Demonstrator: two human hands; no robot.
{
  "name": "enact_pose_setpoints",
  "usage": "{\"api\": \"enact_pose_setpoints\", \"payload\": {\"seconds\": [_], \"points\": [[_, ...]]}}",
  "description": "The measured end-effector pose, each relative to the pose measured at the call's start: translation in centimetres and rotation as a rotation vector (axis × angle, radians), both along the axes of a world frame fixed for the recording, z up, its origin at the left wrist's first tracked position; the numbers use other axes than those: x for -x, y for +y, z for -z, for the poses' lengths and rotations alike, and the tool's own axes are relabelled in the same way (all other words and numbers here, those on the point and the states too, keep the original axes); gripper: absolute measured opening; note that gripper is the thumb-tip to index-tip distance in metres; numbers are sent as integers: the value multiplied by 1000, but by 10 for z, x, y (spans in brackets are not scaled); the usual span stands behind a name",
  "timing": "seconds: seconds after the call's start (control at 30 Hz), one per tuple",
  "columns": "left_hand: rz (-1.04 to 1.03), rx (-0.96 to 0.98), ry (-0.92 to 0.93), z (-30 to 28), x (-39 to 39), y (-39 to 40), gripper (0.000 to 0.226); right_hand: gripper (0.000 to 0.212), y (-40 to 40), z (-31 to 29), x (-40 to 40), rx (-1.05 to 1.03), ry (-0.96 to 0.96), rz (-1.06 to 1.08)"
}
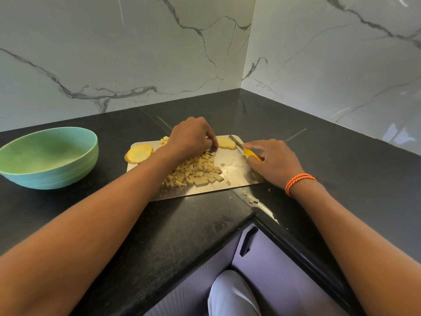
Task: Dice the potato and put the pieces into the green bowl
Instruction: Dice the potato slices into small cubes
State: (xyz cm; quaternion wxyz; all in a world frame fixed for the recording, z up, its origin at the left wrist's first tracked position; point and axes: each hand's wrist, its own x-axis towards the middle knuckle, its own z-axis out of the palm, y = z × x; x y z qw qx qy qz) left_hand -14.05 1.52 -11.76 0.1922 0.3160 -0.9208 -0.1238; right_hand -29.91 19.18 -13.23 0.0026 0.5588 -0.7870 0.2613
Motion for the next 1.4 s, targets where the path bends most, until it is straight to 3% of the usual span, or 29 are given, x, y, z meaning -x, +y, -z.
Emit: {"api": "enact_pose_setpoints", "payload": {"seconds": [0.27, 0.43, 0.7, 0.93, 1.2, 1.4], "points": [[63, -68, 102, 7, 8, -14, 26, 40, -4, 1, -3, 27, -35, 13], [160, -70, -54, 10, 22, -14, 48, 40, -5, 2, -9, 51, -12, 69], [216, 20, -156, 10, 23, -15, 44, 40, -5, 2, -11, 61, 14, 103], [123, 129, -112, 5, 22, -5, 32, 40, -3, 1, -14, 57, 22, 109], [14, 190, -65, 10, 23, 6, 35, 41, -5, -1, -20, 49, 107, 126], [60, 125, -67, 11, 24, 1, 47, 41, -6, 0, -18, 68, 141, 187]]}}
